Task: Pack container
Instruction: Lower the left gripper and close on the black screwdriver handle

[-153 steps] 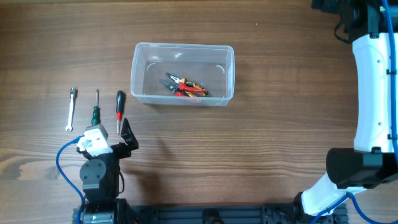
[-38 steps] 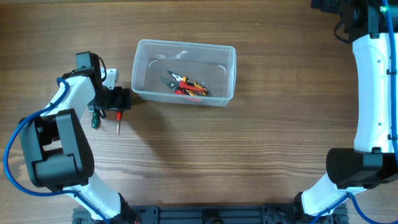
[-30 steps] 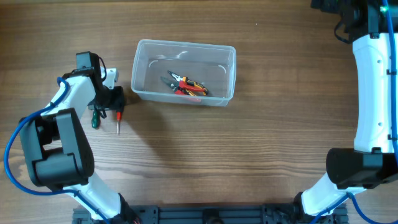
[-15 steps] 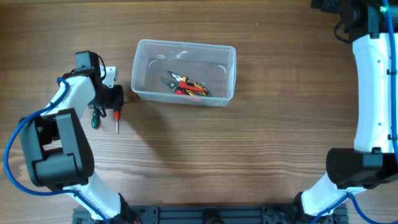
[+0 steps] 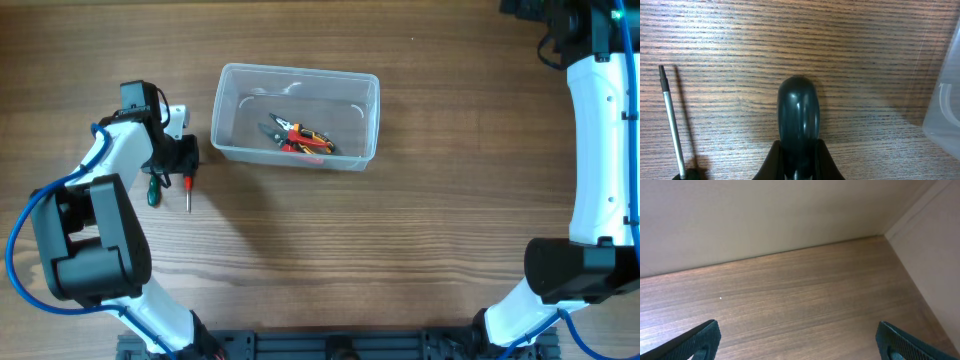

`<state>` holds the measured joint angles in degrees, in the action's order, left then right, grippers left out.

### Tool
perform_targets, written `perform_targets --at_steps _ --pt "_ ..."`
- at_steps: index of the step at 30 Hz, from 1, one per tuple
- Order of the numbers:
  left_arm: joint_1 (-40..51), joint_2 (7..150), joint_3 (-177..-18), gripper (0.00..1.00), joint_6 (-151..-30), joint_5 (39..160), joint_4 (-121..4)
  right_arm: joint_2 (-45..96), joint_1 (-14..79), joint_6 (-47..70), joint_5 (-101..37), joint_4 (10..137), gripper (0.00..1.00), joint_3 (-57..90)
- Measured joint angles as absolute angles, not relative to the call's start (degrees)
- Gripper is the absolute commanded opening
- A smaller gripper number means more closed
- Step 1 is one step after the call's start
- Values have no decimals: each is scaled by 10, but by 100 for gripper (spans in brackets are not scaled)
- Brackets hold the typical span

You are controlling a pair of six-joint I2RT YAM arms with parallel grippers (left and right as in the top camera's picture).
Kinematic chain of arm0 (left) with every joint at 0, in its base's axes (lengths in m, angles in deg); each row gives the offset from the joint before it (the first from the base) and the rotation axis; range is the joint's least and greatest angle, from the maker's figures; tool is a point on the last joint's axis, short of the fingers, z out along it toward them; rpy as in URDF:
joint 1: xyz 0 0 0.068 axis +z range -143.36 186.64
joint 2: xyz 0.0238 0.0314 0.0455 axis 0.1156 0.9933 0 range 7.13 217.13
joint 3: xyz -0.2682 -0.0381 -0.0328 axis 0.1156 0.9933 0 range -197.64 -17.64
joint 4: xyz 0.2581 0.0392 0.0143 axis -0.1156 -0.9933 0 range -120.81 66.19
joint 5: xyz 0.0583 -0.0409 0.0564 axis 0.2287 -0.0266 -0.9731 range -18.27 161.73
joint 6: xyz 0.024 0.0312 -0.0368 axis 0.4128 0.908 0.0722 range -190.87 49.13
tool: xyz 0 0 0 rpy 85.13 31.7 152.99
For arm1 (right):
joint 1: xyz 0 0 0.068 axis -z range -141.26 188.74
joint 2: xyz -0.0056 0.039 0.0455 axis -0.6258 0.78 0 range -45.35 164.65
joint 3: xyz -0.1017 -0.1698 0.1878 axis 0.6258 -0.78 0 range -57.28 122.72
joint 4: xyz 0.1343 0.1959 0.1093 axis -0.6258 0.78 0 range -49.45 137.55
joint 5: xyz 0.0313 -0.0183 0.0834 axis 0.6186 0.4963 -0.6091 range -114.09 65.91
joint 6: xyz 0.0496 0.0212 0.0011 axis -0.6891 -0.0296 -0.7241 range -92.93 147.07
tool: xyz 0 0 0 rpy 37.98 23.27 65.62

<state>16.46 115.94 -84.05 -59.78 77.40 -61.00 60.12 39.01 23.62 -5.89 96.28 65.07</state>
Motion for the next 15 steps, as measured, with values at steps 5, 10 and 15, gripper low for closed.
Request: perform_targets --at_steps 5,10,15 --pt "165 1159 -842 4 -598 776 -610 601 390 236 -59 963 100 651" --pt "165 1159 -873 4 -598 772 -634 601 390 236 -59 963 100 651" --pt "165 1159 -943 4 -598 740 -677 601 390 236 -59 963 100 651"
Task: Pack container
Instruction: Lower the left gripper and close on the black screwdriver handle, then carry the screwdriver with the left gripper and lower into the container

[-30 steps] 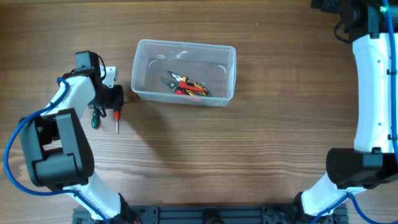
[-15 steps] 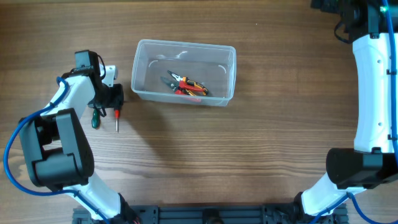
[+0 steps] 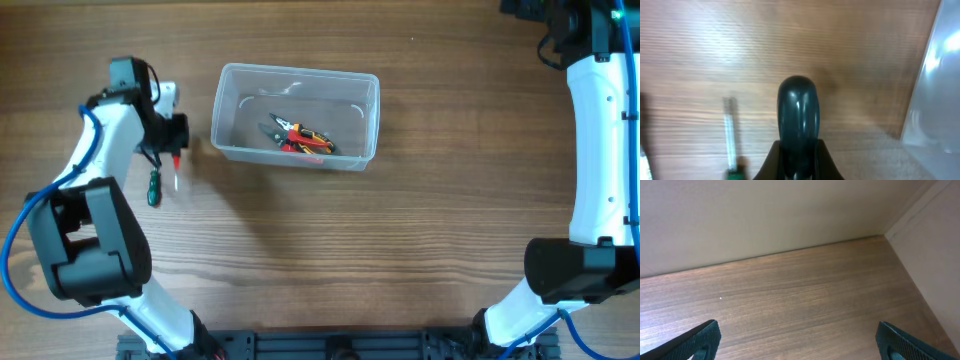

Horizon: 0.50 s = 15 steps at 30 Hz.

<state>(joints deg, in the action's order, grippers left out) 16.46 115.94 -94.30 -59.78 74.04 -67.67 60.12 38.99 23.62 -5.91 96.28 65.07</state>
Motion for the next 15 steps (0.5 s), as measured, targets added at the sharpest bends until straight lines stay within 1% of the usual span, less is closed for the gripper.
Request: perform_targets --at_steps 5,15 --pt "165 1159 -1027 4 -598 703 -706 601 390 236 -59 963 100 651" --pt "155 1159 -1183 4 -596 696 -691 601 390 236 -59 963 100 651"
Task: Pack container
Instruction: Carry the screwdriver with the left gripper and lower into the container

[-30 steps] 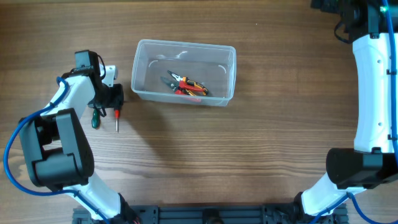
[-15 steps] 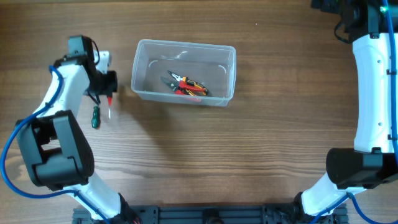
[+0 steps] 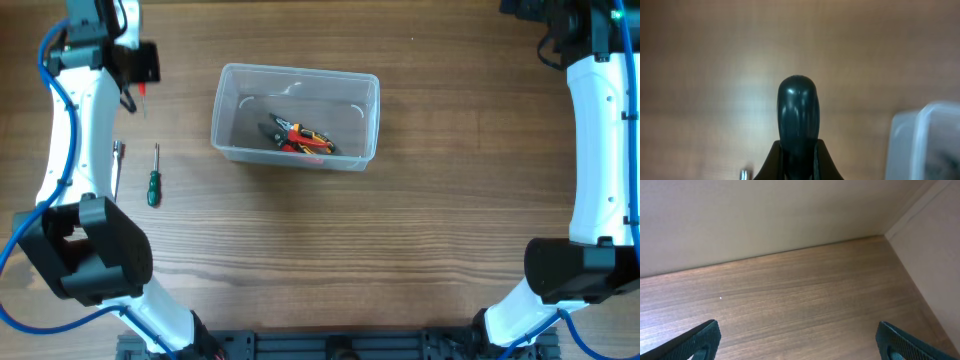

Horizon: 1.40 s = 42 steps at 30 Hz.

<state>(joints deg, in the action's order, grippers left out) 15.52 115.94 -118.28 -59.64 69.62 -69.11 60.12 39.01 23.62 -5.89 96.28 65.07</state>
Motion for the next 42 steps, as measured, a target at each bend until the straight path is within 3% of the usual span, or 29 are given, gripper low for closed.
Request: perform_targets --at_steps 8,16,28,42 --pt "103 1159 -1227 6 -557 809 -582 601 390 236 -59 963 100 651" --pt "26 1159 -1227 6 -404 963 -562 601 390 236 -59 963 100 651" --pt "-61 1159 -1227 6 -211 1019 -731 601 390 236 -59 963 100 651" --pt "-69 1242 -1229 5 -85 1031 -825 601 390 236 -59 963 100 651"
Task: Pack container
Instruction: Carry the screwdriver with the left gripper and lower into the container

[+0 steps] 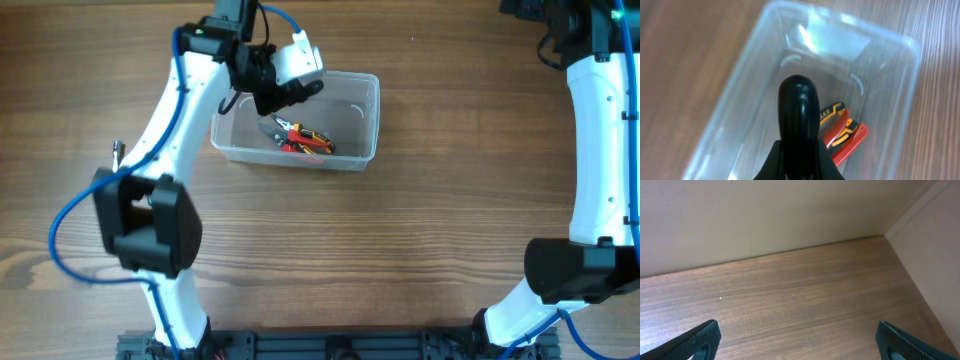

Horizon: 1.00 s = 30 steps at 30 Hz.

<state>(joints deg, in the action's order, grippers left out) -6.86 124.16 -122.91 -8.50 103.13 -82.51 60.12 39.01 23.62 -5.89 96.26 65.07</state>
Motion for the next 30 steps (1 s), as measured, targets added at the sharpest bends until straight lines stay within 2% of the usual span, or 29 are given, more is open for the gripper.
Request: perform_targets --at_steps 11,13,19,23,30 --pt "-69 1326 -1229 5 26 1031 -830 601 390 236 -59 963 100 651" --pt "-69 1336 -1229 9 37 1031 -829 601 390 236 -59 963 100 651" --pt "-69 1338 -1229 42 54 1032 -827 601 390 236 -59 963 100 651" --pt "-69 1338 -1229 52 38 1032 -825 601 390 236 -59 963 100 651" --pt "-69 1338 -1229 54 25 1032 -825 601 390 236 -59 963 100 651"
